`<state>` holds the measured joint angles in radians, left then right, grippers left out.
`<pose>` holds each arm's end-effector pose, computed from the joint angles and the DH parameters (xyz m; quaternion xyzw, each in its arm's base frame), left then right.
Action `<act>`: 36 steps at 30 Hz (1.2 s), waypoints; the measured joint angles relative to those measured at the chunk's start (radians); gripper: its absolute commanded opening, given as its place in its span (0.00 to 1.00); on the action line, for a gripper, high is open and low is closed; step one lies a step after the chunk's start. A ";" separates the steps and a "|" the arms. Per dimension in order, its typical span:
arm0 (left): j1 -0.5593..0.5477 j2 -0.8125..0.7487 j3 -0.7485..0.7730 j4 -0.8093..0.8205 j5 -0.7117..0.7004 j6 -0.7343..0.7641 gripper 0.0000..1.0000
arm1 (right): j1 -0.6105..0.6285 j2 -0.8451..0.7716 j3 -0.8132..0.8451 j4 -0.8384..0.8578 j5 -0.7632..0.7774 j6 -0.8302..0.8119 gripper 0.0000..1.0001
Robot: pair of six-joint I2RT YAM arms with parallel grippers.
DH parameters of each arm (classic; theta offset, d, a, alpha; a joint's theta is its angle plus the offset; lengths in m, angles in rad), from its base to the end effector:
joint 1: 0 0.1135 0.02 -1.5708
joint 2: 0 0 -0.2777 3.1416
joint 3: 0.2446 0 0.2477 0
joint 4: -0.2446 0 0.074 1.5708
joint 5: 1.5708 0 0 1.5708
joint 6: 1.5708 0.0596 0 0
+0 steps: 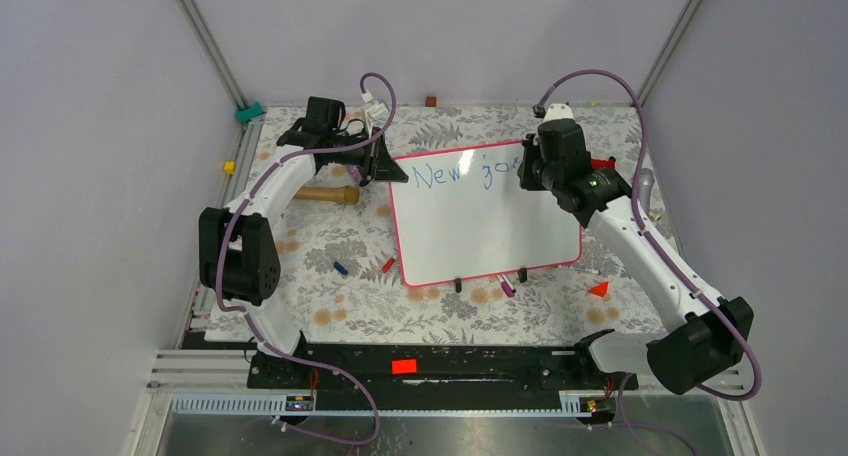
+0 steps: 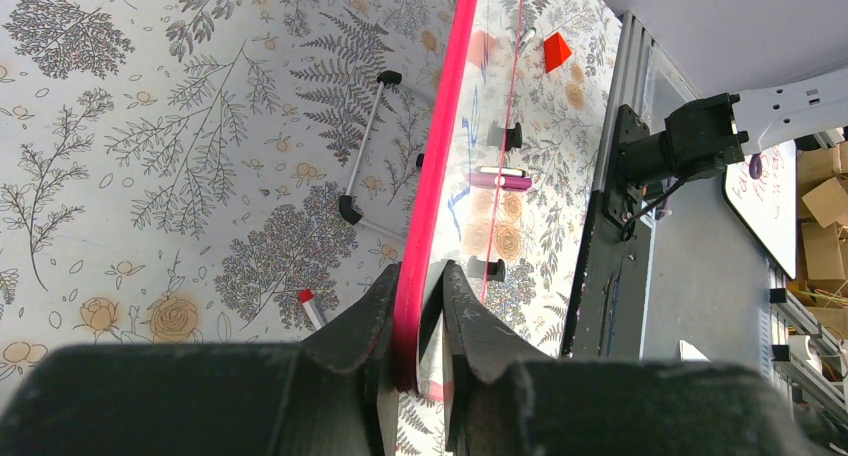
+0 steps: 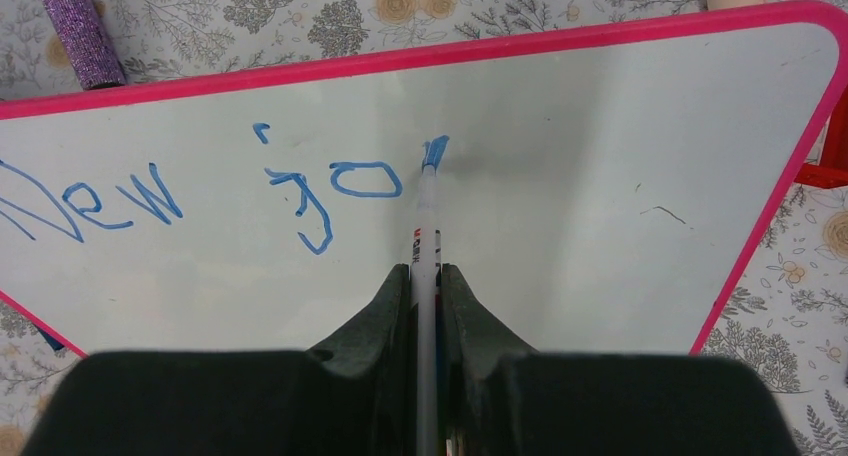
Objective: Write a sentence on the whiteboard
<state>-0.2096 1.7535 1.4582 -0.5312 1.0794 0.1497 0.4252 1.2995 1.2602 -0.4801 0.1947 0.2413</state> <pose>0.3676 -0.1319 0.2989 0.3266 0.7529 -0.4878 0.2975 0.2809 0.1145 0.3658 -0.0305 0.8617 0.0839 0.4995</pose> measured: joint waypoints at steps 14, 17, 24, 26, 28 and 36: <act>0.000 0.000 0.000 0.000 0.000 0.000 0.08 | 0.000 -0.024 -0.040 -0.009 0.016 0.002 0.00; 0.000 0.000 0.000 0.000 0.000 0.000 0.08 | 0.000 -0.023 -0.037 -0.012 0.029 0.000 0.00; 0.000 0.000 0.000 0.000 -0.001 0.000 0.08 | 0.000 0.001 0.003 -0.027 0.038 -0.002 0.00; 0.000 0.000 0.000 0.000 -0.001 0.000 0.08 | -0.001 0.008 0.017 -0.032 0.042 -0.005 0.00; 0.000 0.000 0.000 0.000 -0.001 0.000 0.08 | -0.001 0.013 0.029 -0.032 0.048 -0.007 0.00; 0.000 0.000 0.000 -0.001 -0.002 0.000 0.08 | -0.006 0.027 0.051 -0.031 0.050 -0.015 0.00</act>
<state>-0.2096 1.7531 1.4582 -0.5320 1.0779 0.1501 0.4194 1.3262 1.3109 -0.5110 0.2447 0.2260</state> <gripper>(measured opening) 0.153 0.158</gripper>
